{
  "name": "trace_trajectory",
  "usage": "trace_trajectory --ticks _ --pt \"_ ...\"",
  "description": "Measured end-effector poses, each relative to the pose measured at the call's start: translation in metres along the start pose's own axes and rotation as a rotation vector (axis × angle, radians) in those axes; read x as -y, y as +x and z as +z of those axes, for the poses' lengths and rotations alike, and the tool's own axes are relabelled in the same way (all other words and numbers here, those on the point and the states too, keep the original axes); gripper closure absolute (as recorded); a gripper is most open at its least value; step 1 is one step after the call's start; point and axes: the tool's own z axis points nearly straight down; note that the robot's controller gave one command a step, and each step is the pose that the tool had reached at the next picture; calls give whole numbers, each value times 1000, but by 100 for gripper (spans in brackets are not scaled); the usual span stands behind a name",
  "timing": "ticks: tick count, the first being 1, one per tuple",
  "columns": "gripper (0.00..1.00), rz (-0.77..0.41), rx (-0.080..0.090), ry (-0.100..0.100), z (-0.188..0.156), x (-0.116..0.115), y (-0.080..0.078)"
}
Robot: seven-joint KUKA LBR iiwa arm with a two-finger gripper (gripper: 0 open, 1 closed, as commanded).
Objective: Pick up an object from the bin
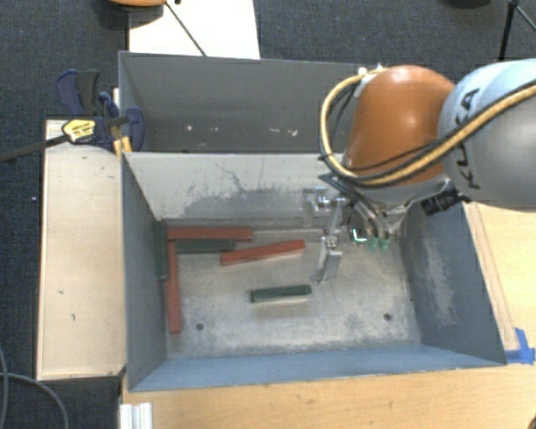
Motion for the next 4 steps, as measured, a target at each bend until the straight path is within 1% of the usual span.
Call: trace_trajectory --ticks 1,2,3,4 --pt "0 2 8 0 -4 0 -2" --pt "0 -45 11 0 80 -15 15" --pt "0 -30 2 0 110 -20 23" --pt "0 -133 10 0 84 -27 32"
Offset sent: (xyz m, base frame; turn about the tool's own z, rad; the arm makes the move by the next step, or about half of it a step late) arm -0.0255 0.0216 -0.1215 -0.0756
